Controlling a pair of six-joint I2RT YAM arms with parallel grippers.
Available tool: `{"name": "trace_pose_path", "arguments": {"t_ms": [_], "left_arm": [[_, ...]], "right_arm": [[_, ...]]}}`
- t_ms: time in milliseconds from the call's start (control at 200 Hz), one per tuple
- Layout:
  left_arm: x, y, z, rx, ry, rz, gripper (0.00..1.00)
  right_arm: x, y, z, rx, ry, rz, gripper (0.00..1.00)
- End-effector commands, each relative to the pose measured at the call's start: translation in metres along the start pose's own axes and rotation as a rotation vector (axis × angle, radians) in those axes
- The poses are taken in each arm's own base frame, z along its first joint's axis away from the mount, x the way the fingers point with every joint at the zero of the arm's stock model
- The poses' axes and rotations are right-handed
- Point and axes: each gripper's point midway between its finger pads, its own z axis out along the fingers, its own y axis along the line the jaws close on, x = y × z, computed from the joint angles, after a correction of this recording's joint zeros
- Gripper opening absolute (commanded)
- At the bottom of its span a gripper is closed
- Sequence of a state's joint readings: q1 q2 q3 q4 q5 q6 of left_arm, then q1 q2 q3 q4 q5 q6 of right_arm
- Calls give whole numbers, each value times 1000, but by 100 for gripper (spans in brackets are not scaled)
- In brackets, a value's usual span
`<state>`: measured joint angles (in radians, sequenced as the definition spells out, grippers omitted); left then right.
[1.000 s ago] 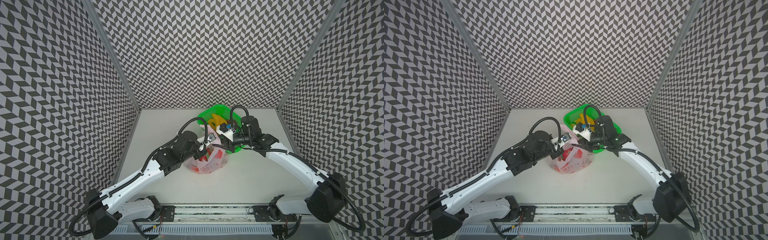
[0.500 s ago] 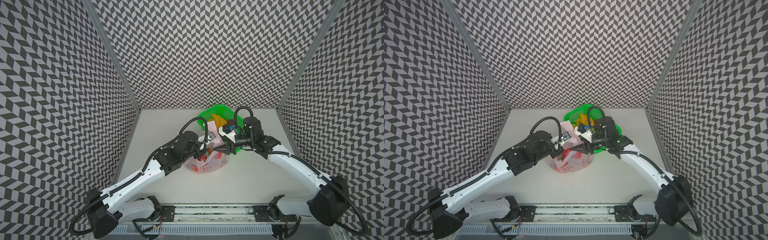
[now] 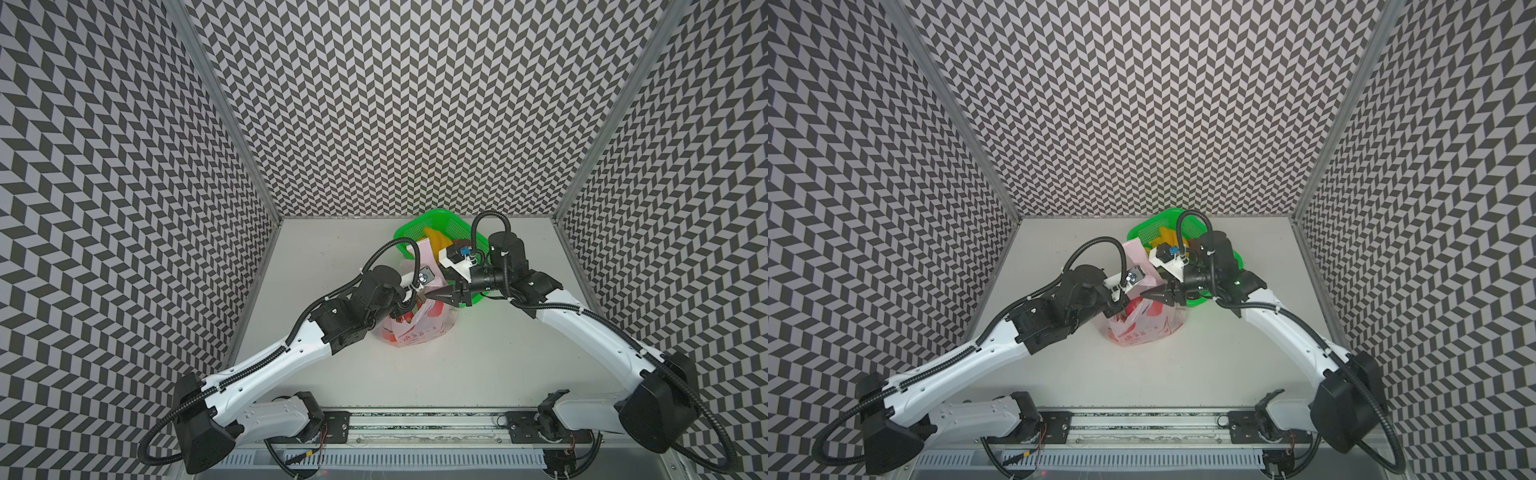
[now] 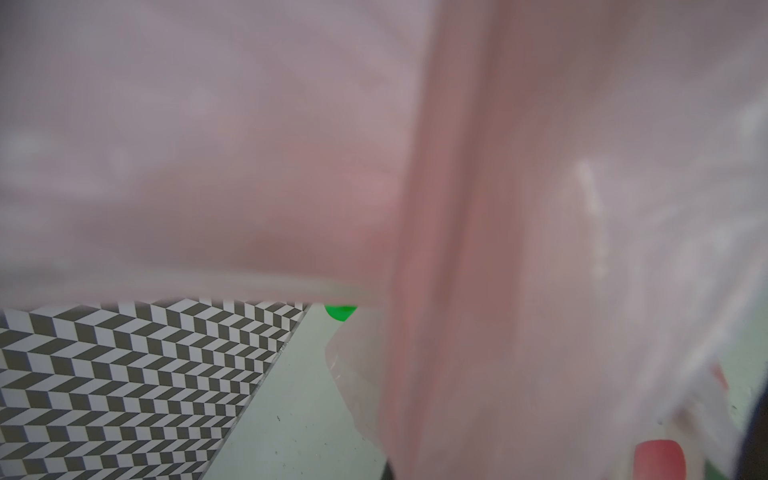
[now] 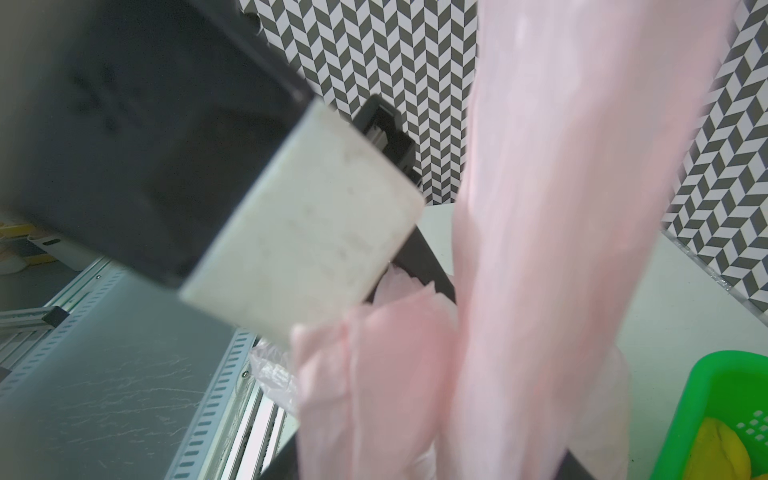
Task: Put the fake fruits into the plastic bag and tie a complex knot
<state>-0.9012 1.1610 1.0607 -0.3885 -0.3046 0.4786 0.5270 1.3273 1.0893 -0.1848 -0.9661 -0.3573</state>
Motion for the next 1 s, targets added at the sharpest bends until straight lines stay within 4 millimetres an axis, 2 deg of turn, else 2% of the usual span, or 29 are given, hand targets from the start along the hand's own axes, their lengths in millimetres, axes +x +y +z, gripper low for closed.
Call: {"name": "trace_pose_path", "arguments": {"t_ms": [0,85,285,416,626,806,871,996], "left_arm": [[-22,14,-5,-54,-48,-5,0],[-23,14,-3,-56,-48,-6,0],[-23,12,0,-56,-39,-5,0],[-25,12,0,-53,-46,-9,0],[-27,15,-3,-66,-56,-4,0],[-29,18,-7,-85,-60,0,0],[-30,19,-8,-91,-61,0,0],[-31,22,-9,-105,-59,0,0]], "right_arm": [[-27,5,-8,5,-58,-85,58],[-25,4,-12,16,-57,-88,58],[-18,1,-35,45,-78,-85,68],[-13,-1,-44,59,-90,-84,67],[-12,-9,-38,41,-102,-67,41],[-12,-9,-32,28,-109,-67,13],[-8,-11,-29,27,-97,-61,11],[-2,-11,-23,24,-79,-55,12]]}}
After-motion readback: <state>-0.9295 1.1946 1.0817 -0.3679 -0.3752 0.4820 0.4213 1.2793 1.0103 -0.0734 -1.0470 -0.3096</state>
